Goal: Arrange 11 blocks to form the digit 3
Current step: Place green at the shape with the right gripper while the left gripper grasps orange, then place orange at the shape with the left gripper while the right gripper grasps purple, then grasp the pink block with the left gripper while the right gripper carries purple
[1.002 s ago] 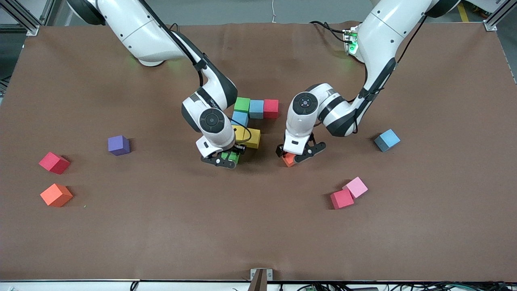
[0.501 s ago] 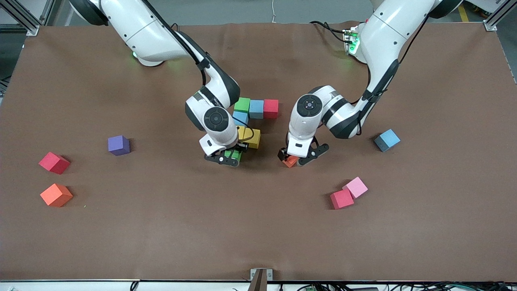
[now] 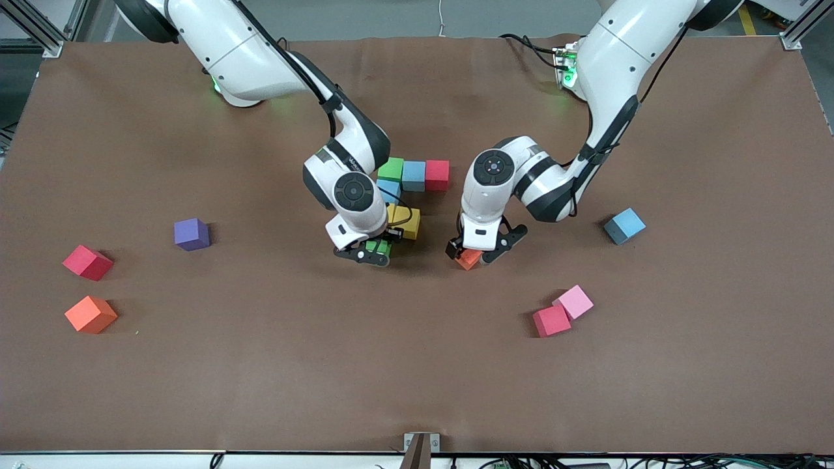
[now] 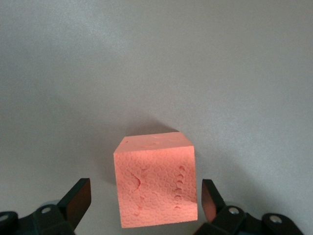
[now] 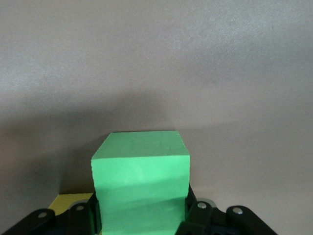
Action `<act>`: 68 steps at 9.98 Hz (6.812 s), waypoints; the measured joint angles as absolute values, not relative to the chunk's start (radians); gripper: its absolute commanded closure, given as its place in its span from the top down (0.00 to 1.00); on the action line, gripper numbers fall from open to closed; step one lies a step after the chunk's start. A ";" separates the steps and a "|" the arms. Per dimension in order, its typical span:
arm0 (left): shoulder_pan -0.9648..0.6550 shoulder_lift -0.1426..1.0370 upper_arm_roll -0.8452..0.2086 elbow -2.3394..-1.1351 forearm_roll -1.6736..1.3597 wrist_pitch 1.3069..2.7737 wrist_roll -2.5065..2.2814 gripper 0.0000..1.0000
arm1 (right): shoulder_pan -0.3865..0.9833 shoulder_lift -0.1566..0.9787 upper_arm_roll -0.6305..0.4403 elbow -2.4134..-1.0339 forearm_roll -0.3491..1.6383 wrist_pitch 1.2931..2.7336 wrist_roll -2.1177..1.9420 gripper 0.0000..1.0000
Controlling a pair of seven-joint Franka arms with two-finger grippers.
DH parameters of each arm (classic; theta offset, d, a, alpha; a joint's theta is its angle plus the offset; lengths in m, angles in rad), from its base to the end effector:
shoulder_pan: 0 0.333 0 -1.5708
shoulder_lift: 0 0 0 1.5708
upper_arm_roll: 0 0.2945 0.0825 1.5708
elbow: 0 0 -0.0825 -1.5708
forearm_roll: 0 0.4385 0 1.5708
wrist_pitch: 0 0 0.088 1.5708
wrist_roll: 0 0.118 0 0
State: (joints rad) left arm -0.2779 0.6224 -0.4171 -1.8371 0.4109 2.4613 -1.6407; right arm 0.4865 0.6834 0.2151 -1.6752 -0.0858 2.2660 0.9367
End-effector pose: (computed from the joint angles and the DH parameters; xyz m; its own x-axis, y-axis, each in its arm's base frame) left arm 0.5245 -0.4287 0.1511 0.7560 0.6536 0.0353 0.6501 -0.7560 0.0767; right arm 0.5387 0.4425 0.1404 0.9706 -0.2173 -0.1036 -0.2167 -0.9761 0.0165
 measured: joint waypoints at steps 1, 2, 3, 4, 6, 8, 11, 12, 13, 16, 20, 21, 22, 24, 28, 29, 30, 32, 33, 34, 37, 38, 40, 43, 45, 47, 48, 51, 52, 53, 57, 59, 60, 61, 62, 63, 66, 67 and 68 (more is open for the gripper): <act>-0.275 0.623 -0.416 -1.834 0.411 2.461 -1.667 1.00 | 0.488 0.685 0.215 -1.675 -0.086 2.266 0.937 0.77; -0.273 0.628 -0.416 -1.828 0.411 2.461 -1.690 1.00 | 0.489 0.685 0.215 -1.675 -0.086 2.266 0.937 1.00; -0.274 0.639 -0.416 -1.820 0.411 2.461 -1.701 0.99 | 0.489 0.685 0.215 -1.675 -0.086 2.266 0.937 1.00; -0.274 0.651 -0.416 -1.811 0.411 2.461 -1.711 0.89 | 0.490 0.685 0.215 -1.675 -0.086 2.266 0.937 1.00; -0.273 0.663 -0.415 -1.804 0.411 2.461 -1.718 0.48 | 0.491 0.685 0.215 -1.672 -0.086 2.266 0.937 1.00; -0.268 0.664 -0.415 -1.801 0.411 2.461 -1.724 0.29 | 0.485 0.682 0.207 -1.655 -0.086 2.259 0.937 1.00; -0.267 0.663 -0.415 -1.796 0.411 2.453 -1.732 0.20 | 0.382 0.576 0.200 -1.620 -0.082 2.149 0.950 1.00; -0.266 0.662 -0.416 -1.786 0.411 2.427 -1.752 0.19 | 0.316 0.528 0.199 -1.624 -0.082 2.098 0.931 1.00; -0.267 0.659 -0.418 -1.765 0.411 2.386 -1.808 0.19 | 0.246 0.492 0.199 -1.643 -0.082 2.072 0.874 1.00; -0.305 0.653 -0.431 -1.704 0.411 2.309 -2.102 0.19 | 0.008 0.414 0.196 -1.784 -0.081 2.070 0.517 1.00; -0.344 0.654 -0.431 -1.694 0.350 2.306 -2.365 0.19 | -0.198 0.249 0.196 -2.094 -0.085 2.227 0.042 1.00; -0.358 0.655 -0.431 -1.693 0.326 2.306 -2.400 0.19 | -0.210 0.234 0.196 -2.168 -0.095 2.293 -0.050 1.00; -0.375 0.657 -0.431 -1.693 0.323 2.306 -2.443 0.19 | -0.222 0.230 0.196 -2.233 -0.110 2.365 -0.115 1.00; -0.412 0.664 -0.430 -1.693 0.323 2.306 -2.498 0.19 | -0.290 0.221 0.196 -2.359 -0.122 2.525 -0.247 1.00; -0.449 0.688 -0.426 -1.692 0.344 2.306 -2.550 0.19 | -0.363 0.204 0.198 -2.407 -0.124 2.621 -0.315 1.00; -0.453 0.696 -0.426 -1.692 0.375 2.306 -2.574 0.19 | -0.363 0.204 0.198 -2.407 -0.124 2.648 -0.315 1.00; -0.456 0.702 -0.426 -1.692 0.395 2.306 -2.592 0.19 | -0.363 0.204 0.199 -2.408 -0.124 2.662 -0.315 1.00; -0.460 0.708 -0.426 -1.692 0.402 2.306 -2.596 0.19 | -0.363 0.208 0.199 -2.415 -0.124 2.672 -0.315 1.00; -0.467 0.709 -0.426 -1.691 0.402 2.306 -2.596 0.19 | -0.363 0.218 0.199 -2.422 -0.124 2.687 -0.315 1.00; -0.475 0.709 -0.426 -1.690 0.402 2.306 -2.597 0.19 | -0.363 0.237 0.200 -2.429 -0.124 2.713 -0.315 1.00; -0.484 0.709 -0.425 -1.689 0.402 2.306 -2.599 0.19 | -0.363 0.290 0.200 -2.431 -0.124 2.751 -0.319 0.02; -0.484 0.709 -0.425 -1.689 0.402 2.306 -2.599 0.24 | -0.363 0.292 0.200 -2.431 -0.124 2.751 -0.320 0.00; -0.484 0.710 -0.424 -1.689 0.409 2.306 -2.600 1.00 | -0.366 0.291 0.199 -2.429 -0.124 2.750 -0.325 0.00; -0.480 0.710 -0.422 -1.686 0.424 2.306 -2.601 1.00 | -0.359 0.274 0.221 -2.337 -0.124 2.606 -0.261 0.00; -0.472 0.695 -0.422 -1.674 0.430 2.292 -2.601 1.00 | -0.270 0.239 0.242 -2.113 -0.096 2.326 -0.078 0.00; -0.451 0.631 -0.422 -1.666 0.432 2.225 -2.591 1.00 | -0.139 0.232 0.248 -1.957 -0.036 2.213 0.123 0.00; -0.420 0.596 -0.421 -1.664 0.433 2.198 -2.576 1.00 | -0.086 0.243 0.249 -1.933 -0.029 2.213 0.227 0.00; -0.227 0.543 -0.421 -1.663 0.433 2.179 -2.513 1.00 | 0.100 0.379 0.250 -1.784 -0.025 2.225 0.579 0.00; -0.162 0.543 -0.420 -1.664 0.433 2.180 -2.507 1.00 | 0.157 0.435 0.250 -1.723 -0.026 2.226 0.658 0.00; -0.104 0.545 -0.420 -1.663 0.433 2.182 -2.504 1.00 | 0.214 0.492 0.248 -1.664 -0.030 2.227 0.714 0.00; 0.033 0.586 -0.420 -1.648 0.433 2.188 -2.495 1.00 | 0.384 0.670 0.210 -1.508 -0.083 2.228 0.758 0.01; 0.060 0.636 -0.419 -1.645 0.433 2.212 -2.481 1.00 | 0.397 0.706 0.198 -1.500 -0.125 2.229 0.760 0.01; 0.068 0.657 -0.417 -1.642 0.433 2.221 -2.475 1.00 | 0.398 0.722 0.195 -1.492 -0.129 2.230 0.760 0.01; 0.075 0.672 -0.415 -1.641 0.433 2.230 -2.474 1.00 | 0.398 0.738 0.195 -1.476 -0.130 2.230 0.772 0.01; 0.081 0.680 -0.415 -1.638 0.434 2.240 -2.470 1.00 | 0.400 0.751 0.195 -1.459 -0.132 2.230 0.783 0.01; 0.085 0.686 -0.415 -1.635 0.434 2.245 -2.461 1.00 | 0.402 0.763 0.194 -1.445 -0.132 2.230 0.787 0.01; 0.087 0.714 -0.415 -1.634 0.449 2.281 -2.453 1.00 | 0.423 0.785 0.194 -1.433 -0.141 2.231 0.809 0.01; 0.088 0.722 -0.414 -1.634 0.456 2.285 -2.453 1.00 | 0.432 0.792 0.194 -1.433 -0.143 2.231 0.819 0.01; 0.090 0.728 -0.414 -1.634 0.459 2.286 -2.453 1.00 | 0.438 0.796 0.193 -1.433 -0.144 2.231 0.824 0.01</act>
State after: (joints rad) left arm 0.0903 0.7278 -0.4142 -1.6342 0.4592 2.2865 -2.4528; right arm 0.4378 0.7960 0.1930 -1.4333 -0.1440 2.2308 0.8236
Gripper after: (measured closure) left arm 0.000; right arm 0.432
